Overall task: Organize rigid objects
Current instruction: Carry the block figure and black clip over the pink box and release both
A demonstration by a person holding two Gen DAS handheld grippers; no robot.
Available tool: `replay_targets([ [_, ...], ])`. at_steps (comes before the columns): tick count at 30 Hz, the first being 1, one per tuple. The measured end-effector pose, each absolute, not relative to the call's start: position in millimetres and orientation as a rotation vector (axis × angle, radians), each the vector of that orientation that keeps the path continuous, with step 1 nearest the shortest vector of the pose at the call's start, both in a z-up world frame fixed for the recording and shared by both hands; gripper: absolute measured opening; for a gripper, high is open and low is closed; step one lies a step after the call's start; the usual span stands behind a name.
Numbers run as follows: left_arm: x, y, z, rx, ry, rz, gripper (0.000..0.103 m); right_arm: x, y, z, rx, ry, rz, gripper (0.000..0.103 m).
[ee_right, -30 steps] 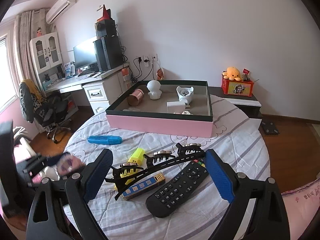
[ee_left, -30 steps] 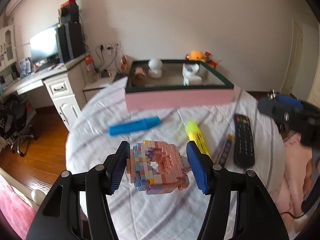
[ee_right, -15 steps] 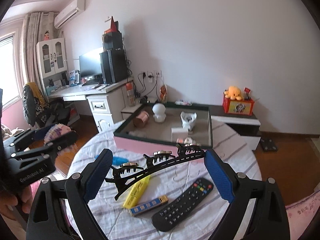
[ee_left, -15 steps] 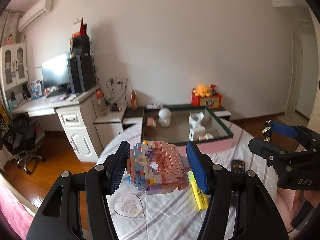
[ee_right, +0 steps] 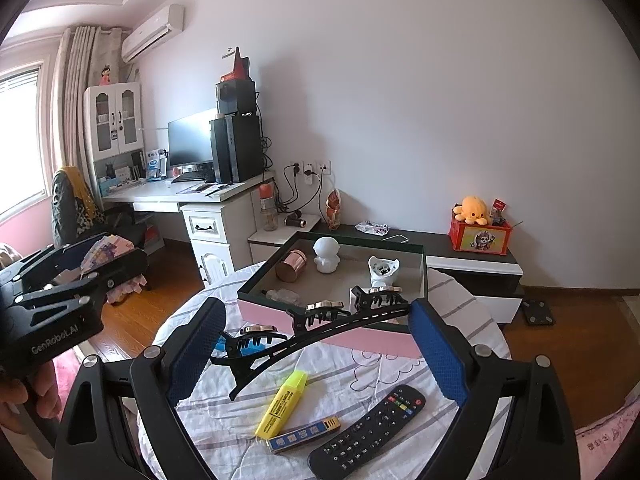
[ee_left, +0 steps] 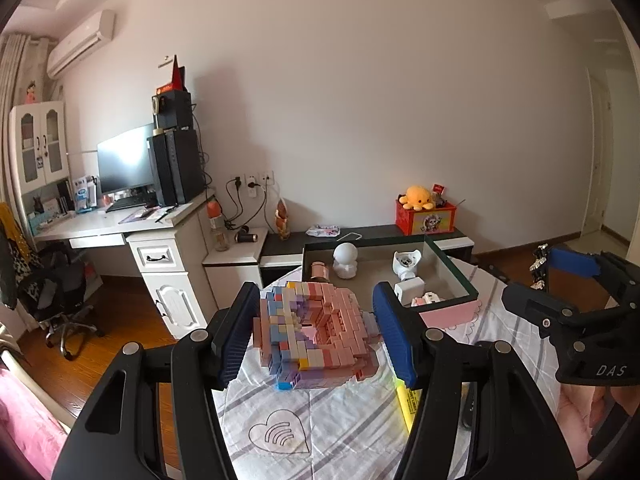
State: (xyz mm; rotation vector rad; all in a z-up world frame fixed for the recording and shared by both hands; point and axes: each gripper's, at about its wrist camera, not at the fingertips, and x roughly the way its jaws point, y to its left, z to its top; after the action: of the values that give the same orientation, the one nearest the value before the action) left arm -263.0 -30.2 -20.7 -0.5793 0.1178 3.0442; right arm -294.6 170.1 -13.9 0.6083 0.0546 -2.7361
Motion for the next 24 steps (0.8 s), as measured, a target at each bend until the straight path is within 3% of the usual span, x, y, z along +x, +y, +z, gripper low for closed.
replay_targets([
  [14,-370,-10,-38,-0.711,0.125,2.915,0.06,-375,175,-29,0.709,0.136,-2.757,0.093],
  [24,-481,8,-99,-0.981,0.144,2.792,0.06,-473,172,-80,0.949,0.258,-2.714,0.093],
])
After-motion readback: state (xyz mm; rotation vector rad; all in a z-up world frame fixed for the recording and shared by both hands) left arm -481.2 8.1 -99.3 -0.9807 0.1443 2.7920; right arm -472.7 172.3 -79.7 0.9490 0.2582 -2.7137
